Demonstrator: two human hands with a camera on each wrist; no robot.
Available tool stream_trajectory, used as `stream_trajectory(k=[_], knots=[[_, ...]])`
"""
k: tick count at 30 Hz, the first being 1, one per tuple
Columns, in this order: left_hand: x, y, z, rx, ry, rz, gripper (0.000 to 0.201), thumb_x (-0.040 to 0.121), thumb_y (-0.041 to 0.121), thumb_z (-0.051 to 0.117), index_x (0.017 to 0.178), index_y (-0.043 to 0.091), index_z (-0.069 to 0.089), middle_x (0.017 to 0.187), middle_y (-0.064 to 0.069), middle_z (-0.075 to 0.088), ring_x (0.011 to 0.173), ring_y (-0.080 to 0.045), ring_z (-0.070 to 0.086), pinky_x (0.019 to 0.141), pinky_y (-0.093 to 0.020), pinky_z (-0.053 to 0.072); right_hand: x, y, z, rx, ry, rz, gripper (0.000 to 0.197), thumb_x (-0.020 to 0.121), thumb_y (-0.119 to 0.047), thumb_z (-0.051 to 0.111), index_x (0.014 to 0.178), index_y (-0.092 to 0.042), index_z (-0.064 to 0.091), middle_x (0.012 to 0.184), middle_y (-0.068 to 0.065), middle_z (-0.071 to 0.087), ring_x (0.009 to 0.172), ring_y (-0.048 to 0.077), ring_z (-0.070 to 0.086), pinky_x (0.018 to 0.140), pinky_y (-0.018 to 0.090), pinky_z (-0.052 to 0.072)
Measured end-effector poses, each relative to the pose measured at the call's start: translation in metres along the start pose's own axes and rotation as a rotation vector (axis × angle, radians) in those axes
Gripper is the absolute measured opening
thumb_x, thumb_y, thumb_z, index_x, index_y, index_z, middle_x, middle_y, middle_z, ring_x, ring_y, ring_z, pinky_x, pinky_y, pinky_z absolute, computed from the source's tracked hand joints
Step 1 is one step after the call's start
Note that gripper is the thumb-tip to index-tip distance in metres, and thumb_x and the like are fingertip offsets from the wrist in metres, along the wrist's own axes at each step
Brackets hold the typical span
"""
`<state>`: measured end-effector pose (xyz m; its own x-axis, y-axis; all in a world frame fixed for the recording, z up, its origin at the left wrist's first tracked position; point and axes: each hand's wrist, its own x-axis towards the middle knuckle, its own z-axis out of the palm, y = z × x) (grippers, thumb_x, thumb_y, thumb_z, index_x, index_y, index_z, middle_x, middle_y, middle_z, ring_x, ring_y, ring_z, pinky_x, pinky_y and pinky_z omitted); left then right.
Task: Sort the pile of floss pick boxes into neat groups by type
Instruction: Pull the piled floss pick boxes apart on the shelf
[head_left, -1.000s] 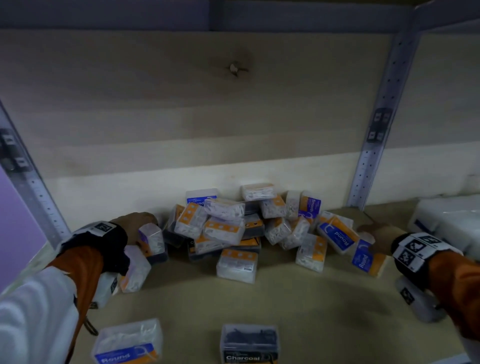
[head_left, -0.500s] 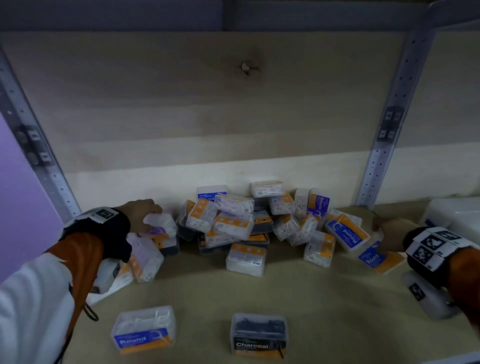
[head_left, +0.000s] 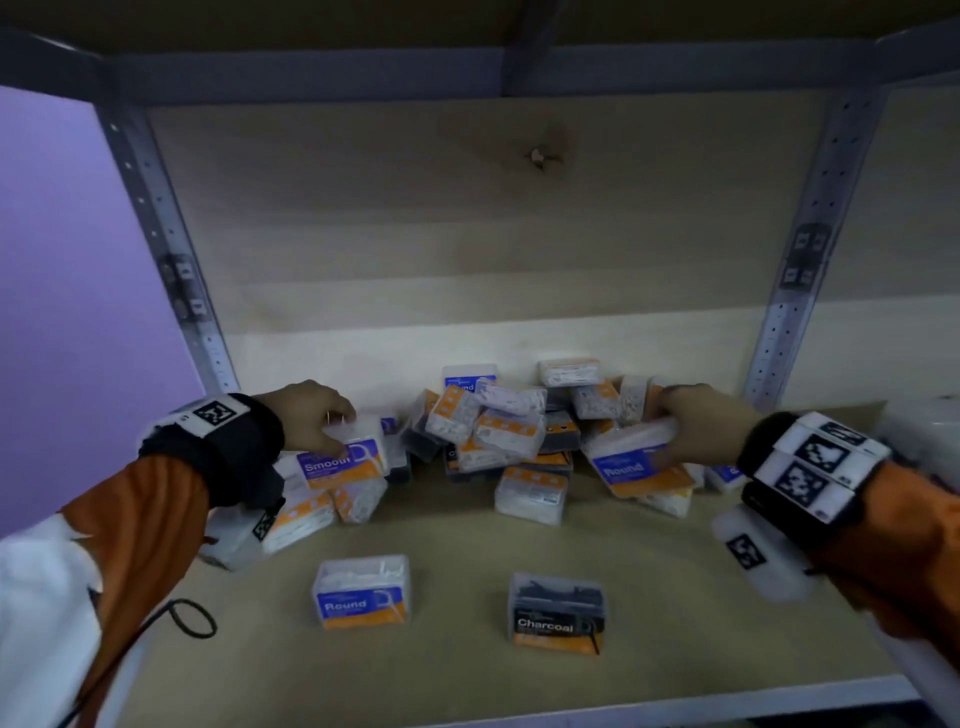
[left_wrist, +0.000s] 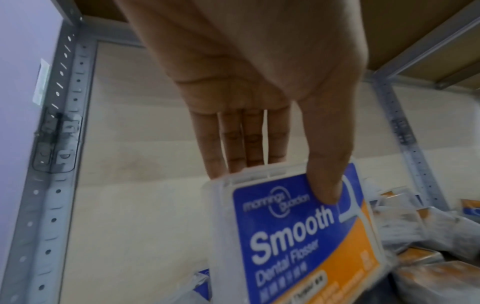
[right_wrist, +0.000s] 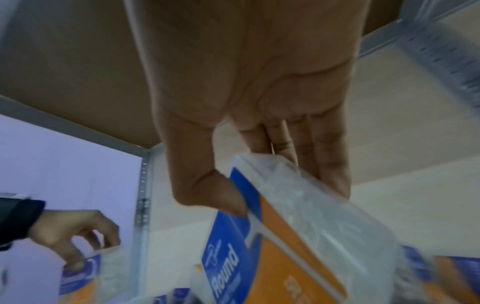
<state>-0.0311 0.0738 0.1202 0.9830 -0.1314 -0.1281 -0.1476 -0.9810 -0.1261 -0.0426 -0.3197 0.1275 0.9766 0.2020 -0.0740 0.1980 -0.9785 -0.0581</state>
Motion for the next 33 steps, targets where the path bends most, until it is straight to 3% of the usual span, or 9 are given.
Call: stream_trajectory(k=[7,12,17,20,22,24,26,30,33], knots=[[-0.04,0.003,0.004,0.012,0.008,-0.017,0.056,0.086,0.042,0.063,0.134,0.016,0.049,0.128,-0.003,0.056,0.113,-0.017,0.054,0.088,-0.02,0.041,-0.006,-0.092,0.014,0.133,0.069,-0.198,0.051,0.074,-0.032,0.074,0.115,-0.007,0.057,0.116,0.011,0.062,0.105,0.025,0.059,0.075,0.026,0.044],[-0.06,0.004,0.008,0.035,0.022,-0.018,0.054,0.086,0.043,0.062,0.132,0.016,0.05,0.127,-0.002,0.057,0.112,-0.016,0.055,0.086,-0.02,0.041,0.004,-0.149,0.042,0.154,-0.017,-0.241,0.027,0.079,-0.027,0.07,0.092,-0.008,0.056,0.096,0.012,0.062,0.088,0.024,0.061,0.069,0.03,0.045],[-0.074,0.004,0.011,0.033,0.01,0.004,0.052,0.088,0.042,0.06,0.131,0.015,0.052,0.125,-0.003,0.058,0.109,-0.017,0.056,0.081,-0.019,0.039,0.011,-0.182,0.058,0.174,-0.073,-0.216,0.036,0.089,-0.023,0.059,0.118,-0.002,0.055,0.117,0.015,0.06,0.11,0.028,0.059,0.077,0.031,0.045],[-0.08,0.004,0.014,0.036,-0.008,0.014,0.051,0.088,0.042,0.059,0.131,0.015,0.052,0.124,-0.003,0.059,0.108,-0.017,0.057,0.083,-0.02,0.041,0.014,-0.194,0.066,0.142,-0.115,-0.215,0.017,0.093,-0.018,0.053,0.085,-0.004,0.049,0.114,0.017,0.06,0.098,0.027,0.06,0.066,0.028,0.041],[-0.083,0.004,0.015,0.039,-0.021,0.02,0.052,0.088,0.042,0.059,0.131,0.015,0.052,0.125,-0.003,0.059,0.108,-0.017,0.057,0.084,-0.021,0.042,0.013,-0.198,0.072,0.115,-0.152,-0.19,0.035,0.094,-0.015,0.051,0.065,-0.009,0.034,0.098,0.014,0.057,0.101,0.027,0.059,0.068,0.028,0.04],[-0.085,0.005,0.016,0.042,-0.027,0.023,0.051,0.089,0.043,0.058,0.131,0.015,0.051,0.125,-0.003,0.059,0.108,-0.017,0.057,0.085,-0.022,0.042,0.014,-0.201,0.08,0.108,-0.158,-0.195,0.021,0.095,-0.014,0.05,0.076,-0.005,0.047,0.111,0.016,0.058,0.115,0.03,0.056,0.083,0.032,0.045],[-0.086,0.006,0.016,0.037,-0.032,0.023,0.051,0.089,0.043,0.058,0.132,0.015,0.051,0.126,-0.003,0.058,0.108,-0.017,0.057,0.085,-0.022,0.042,0.013,-0.203,0.087,0.096,-0.171,-0.191,0.022,0.095,-0.015,0.051,0.108,0.002,0.057,0.126,0.018,0.057,0.117,0.031,0.056,0.092,0.033,0.047],[-0.088,0.009,0.017,0.018,-0.038,0.03,0.05,0.09,0.043,0.057,0.132,0.015,0.051,0.126,-0.003,0.057,0.108,-0.017,0.057,0.085,-0.022,0.043,0.014,-0.208,0.101,0.047,-0.216,-0.2,0.019,0.095,-0.019,0.052,0.094,-0.001,0.058,0.128,0.019,0.057,0.117,0.031,0.057,0.094,0.033,0.047],[-0.089,0.011,0.018,0.009,-0.041,0.034,0.051,0.09,0.042,0.057,0.132,0.015,0.05,0.126,-0.003,0.057,0.108,-0.017,0.056,0.085,-0.022,0.042,0.015,-0.211,0.109,0.074,-0.195,-0.206,0.035,0.095,-0.019,0.051,0.122,0.003,0.055,0.131,0.019,0.056,0.12,0.031,0.055,0.096,0.033,0.045]])
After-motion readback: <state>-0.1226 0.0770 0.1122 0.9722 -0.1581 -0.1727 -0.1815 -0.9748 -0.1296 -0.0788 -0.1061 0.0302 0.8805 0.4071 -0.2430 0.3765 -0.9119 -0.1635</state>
